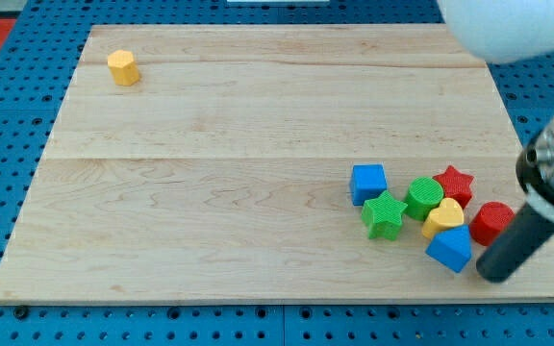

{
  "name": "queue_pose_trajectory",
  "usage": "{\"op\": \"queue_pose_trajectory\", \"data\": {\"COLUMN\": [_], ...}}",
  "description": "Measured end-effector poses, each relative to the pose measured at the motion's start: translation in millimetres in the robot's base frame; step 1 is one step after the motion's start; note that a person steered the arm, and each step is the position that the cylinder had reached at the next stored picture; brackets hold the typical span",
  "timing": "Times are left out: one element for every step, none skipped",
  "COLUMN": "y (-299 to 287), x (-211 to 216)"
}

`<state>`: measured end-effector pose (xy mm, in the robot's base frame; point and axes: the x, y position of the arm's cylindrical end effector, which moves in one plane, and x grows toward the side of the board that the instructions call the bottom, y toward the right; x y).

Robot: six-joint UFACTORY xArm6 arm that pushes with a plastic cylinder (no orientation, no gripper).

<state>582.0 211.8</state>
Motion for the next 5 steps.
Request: {"op": "queue_pose_trajectory", "data": {"y": [-30, -54, -56, -57, -68], "x": [-39, -81, -113, -129, -121]}}
